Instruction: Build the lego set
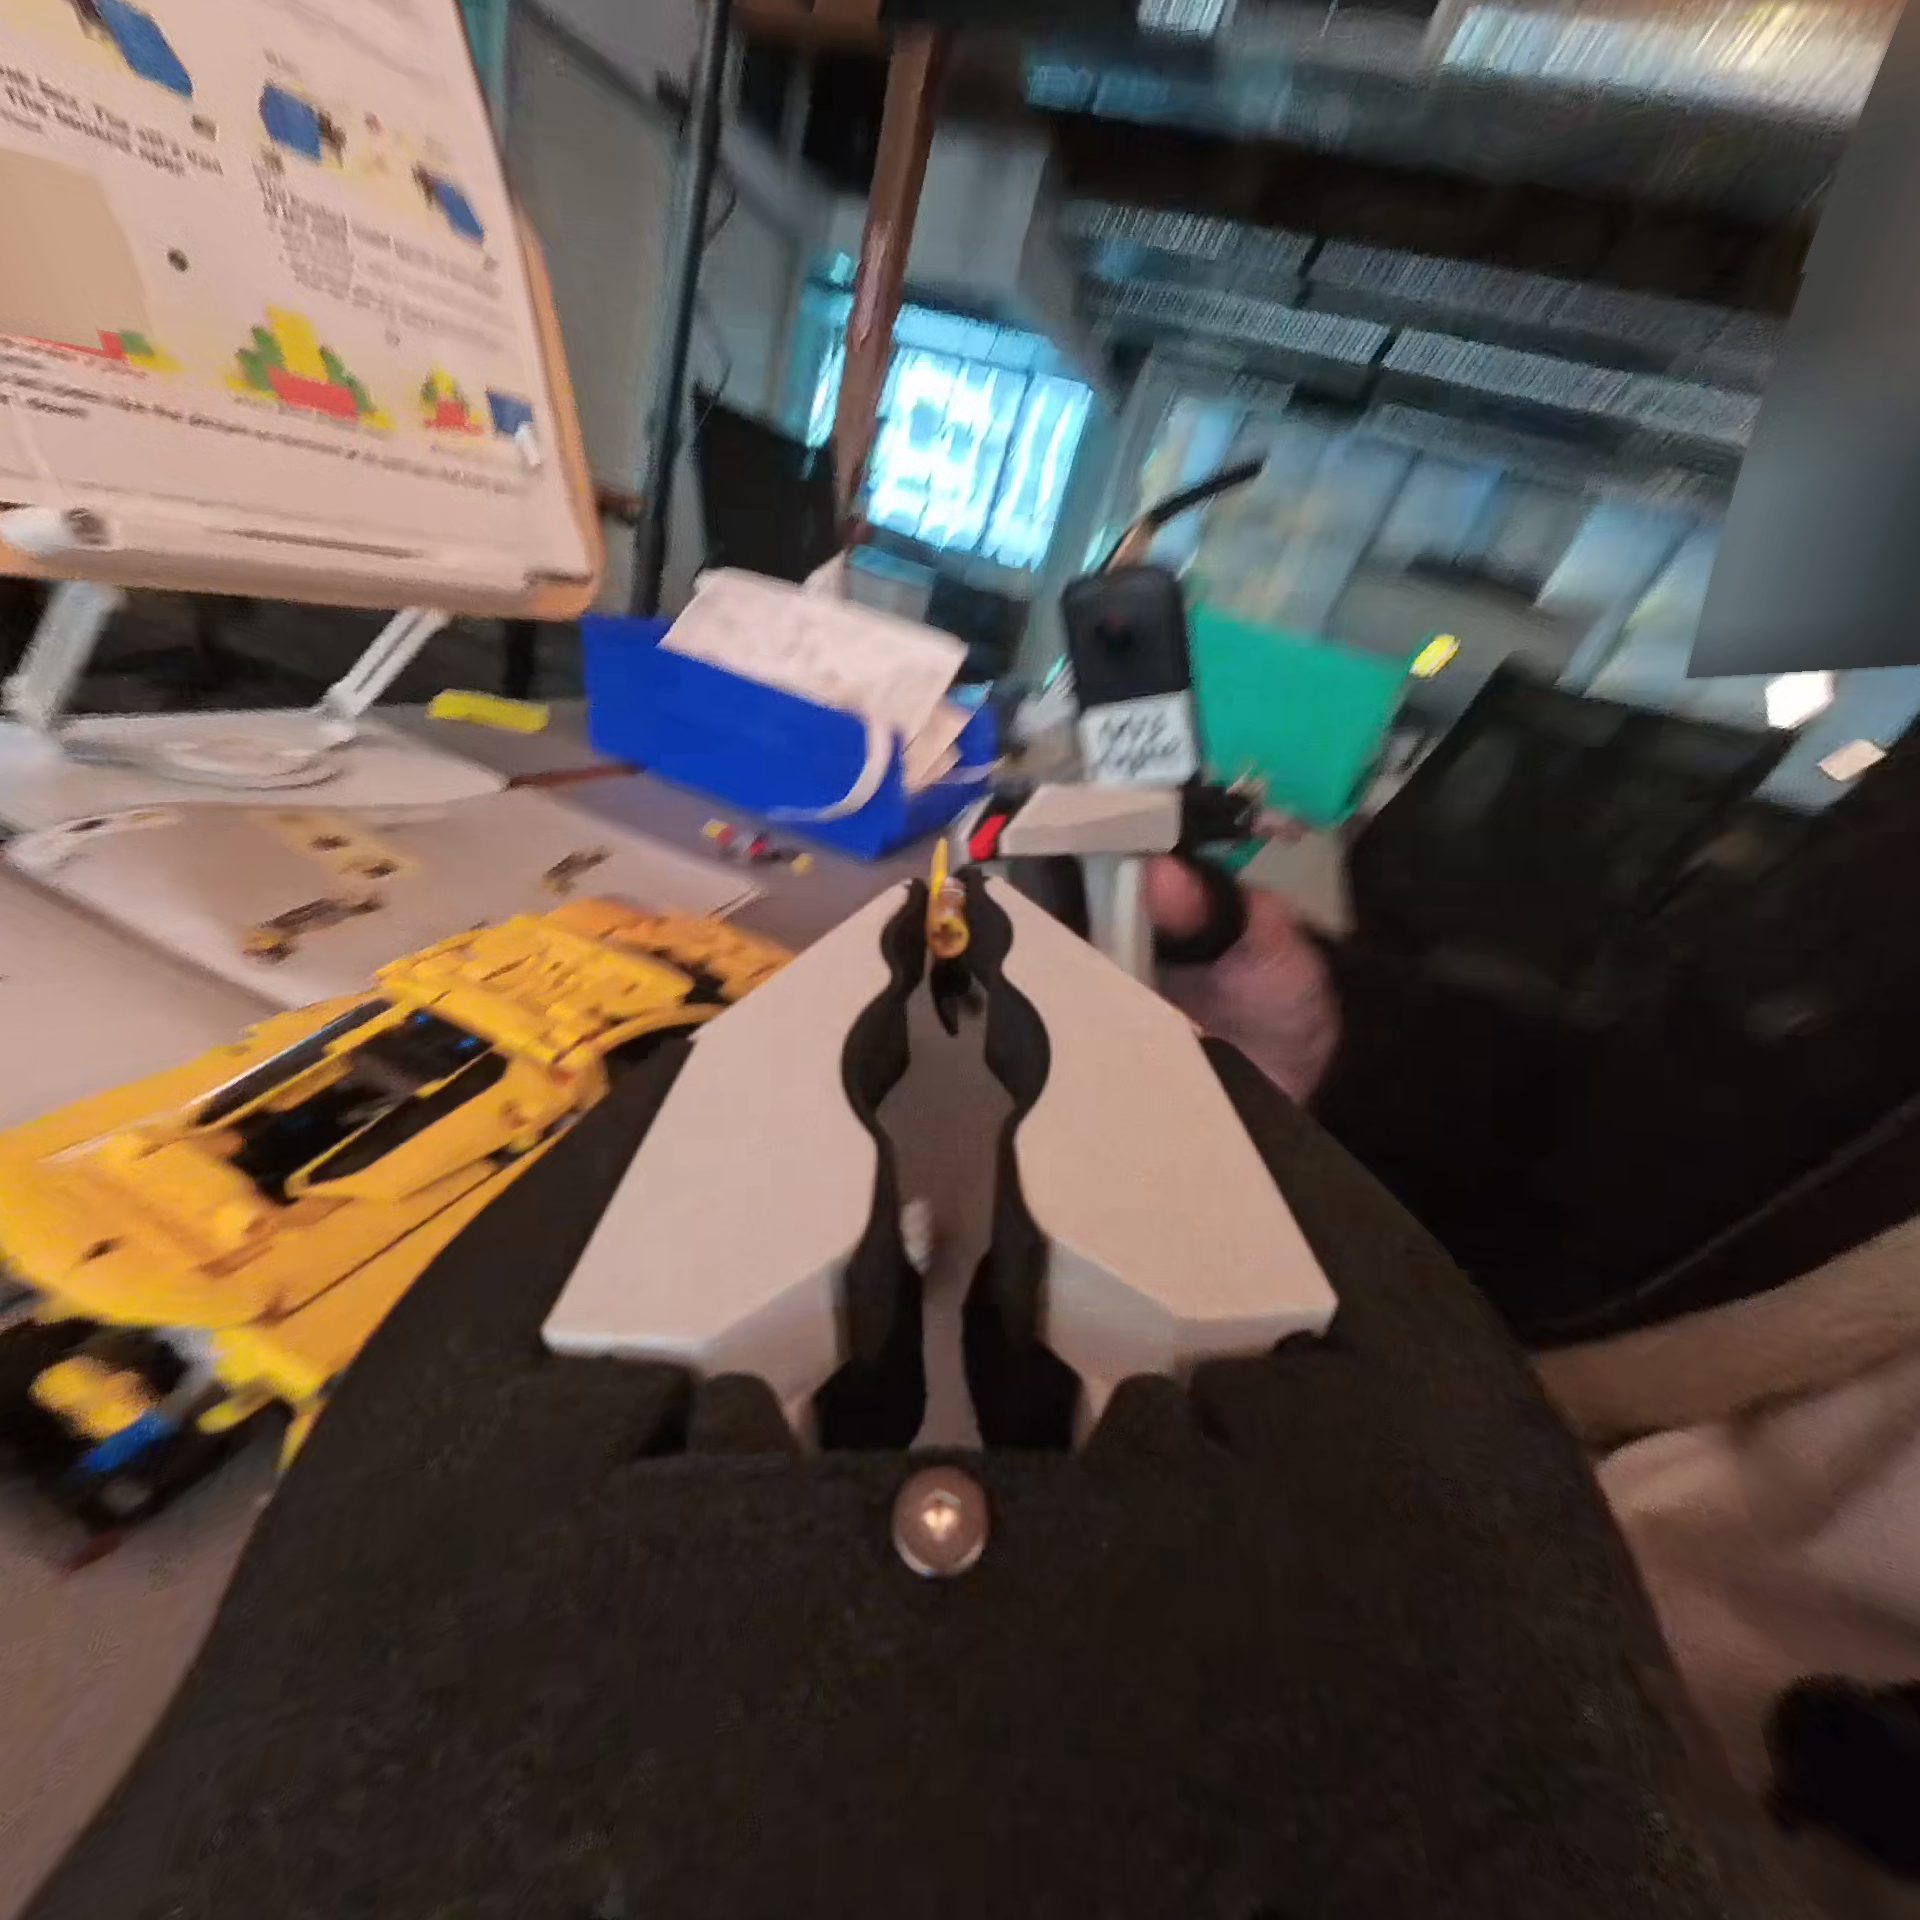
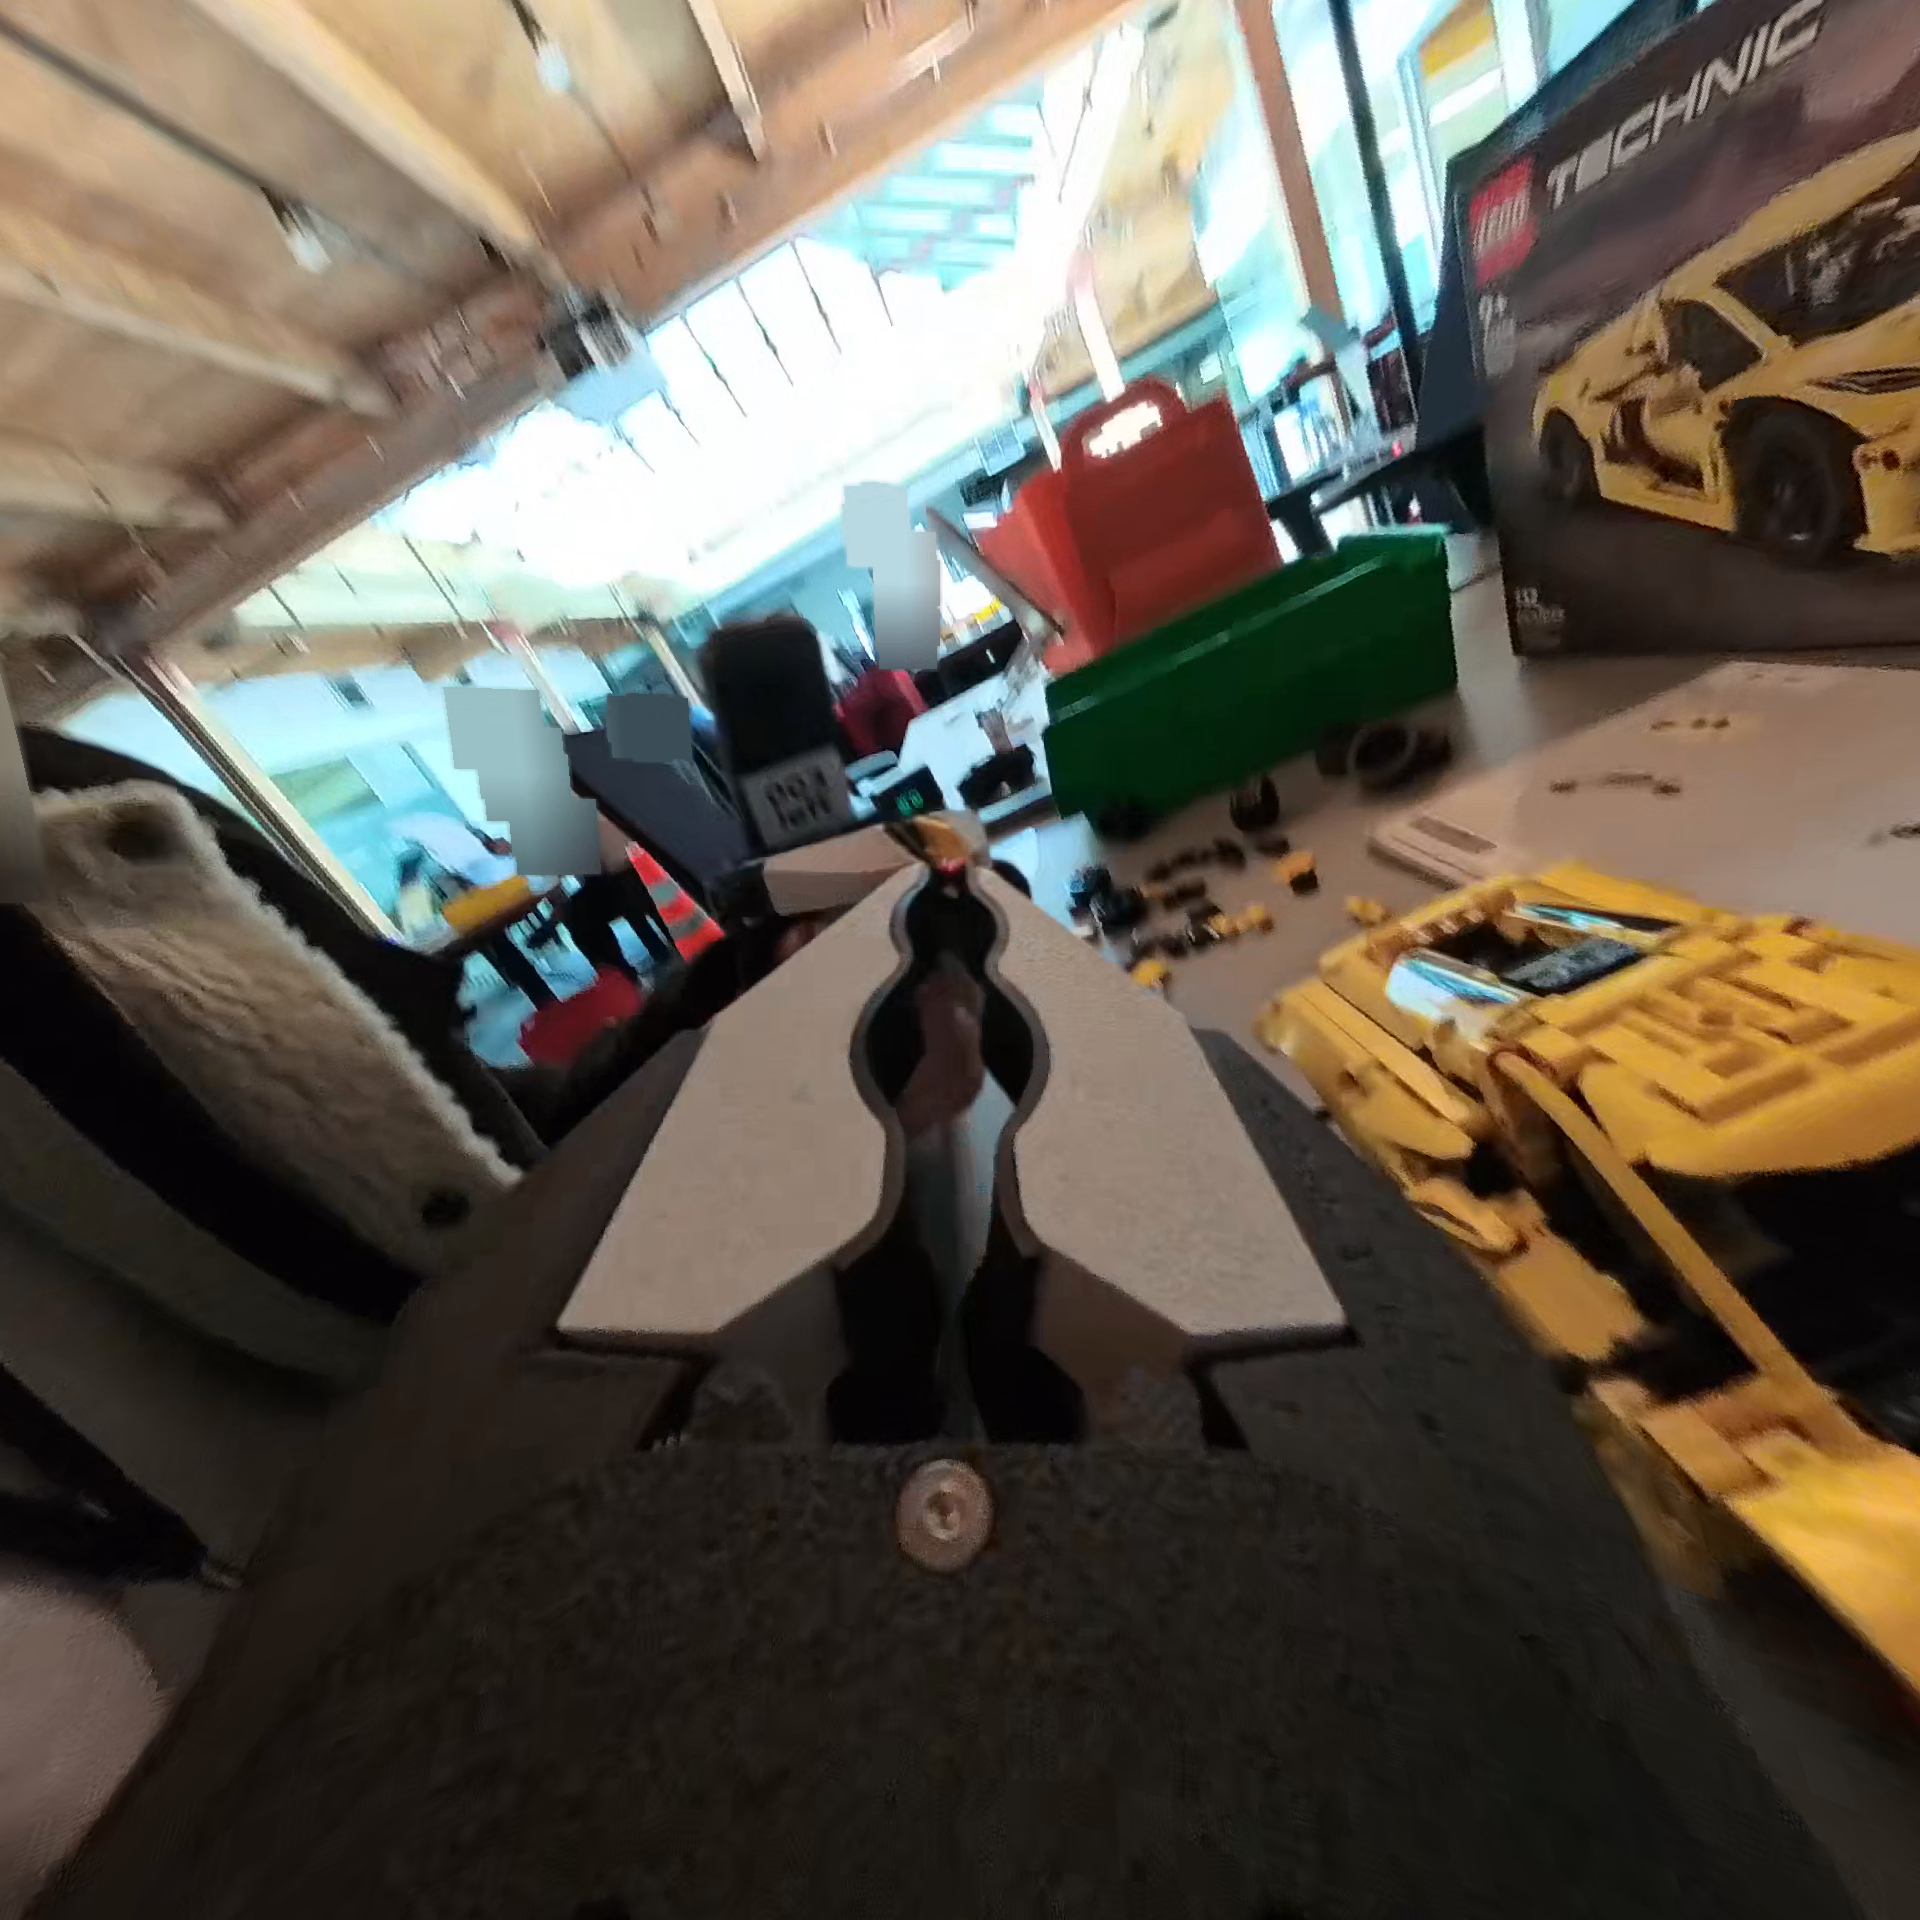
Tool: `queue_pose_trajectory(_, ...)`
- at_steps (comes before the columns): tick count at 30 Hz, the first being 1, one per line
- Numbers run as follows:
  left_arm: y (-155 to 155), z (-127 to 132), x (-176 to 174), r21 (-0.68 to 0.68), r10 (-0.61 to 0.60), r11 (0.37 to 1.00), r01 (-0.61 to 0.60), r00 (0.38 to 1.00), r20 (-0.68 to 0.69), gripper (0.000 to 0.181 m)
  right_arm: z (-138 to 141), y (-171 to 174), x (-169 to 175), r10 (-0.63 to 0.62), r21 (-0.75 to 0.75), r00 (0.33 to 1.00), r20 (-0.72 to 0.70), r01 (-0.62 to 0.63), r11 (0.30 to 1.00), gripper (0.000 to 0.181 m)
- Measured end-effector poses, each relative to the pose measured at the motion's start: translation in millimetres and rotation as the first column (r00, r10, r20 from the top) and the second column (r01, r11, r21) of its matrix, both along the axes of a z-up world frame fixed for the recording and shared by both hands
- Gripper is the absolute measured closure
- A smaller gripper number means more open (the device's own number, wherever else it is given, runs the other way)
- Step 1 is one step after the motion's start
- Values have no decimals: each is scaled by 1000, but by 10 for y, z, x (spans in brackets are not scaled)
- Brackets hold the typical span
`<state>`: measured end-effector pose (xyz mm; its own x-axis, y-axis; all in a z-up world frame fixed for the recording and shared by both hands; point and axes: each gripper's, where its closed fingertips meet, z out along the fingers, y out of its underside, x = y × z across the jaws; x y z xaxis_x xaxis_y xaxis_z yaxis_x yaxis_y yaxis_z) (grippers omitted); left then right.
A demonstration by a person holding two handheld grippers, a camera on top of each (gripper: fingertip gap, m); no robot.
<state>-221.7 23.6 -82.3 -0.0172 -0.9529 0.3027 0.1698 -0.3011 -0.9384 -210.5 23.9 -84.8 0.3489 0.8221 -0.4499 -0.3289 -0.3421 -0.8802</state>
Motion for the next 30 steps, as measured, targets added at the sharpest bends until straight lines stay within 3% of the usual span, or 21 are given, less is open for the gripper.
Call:
queue_pose_trajectory(3,-37,147,-46,-168,-95,978,125,981,172,175,148,-9,-75,4,5,990,-143,-3,1000,180)
queue_pose_trajectory(7,1,236,-122,-257,-129,944,209,946,297,175,198,-49,-150,8,56,991,-130,-1,998,180)
queue_pose_trajectory(21,-62,169,-67,-286,-195,918,275,940,280,175,134,-60,-157,-8,95,1000,-27,11,995,179)
queue_pose_trajectory(30,-55,76,-46,-429,-283,806,409,901,328,175,36,-71,-148,-26,146,990,136,6,989,180)
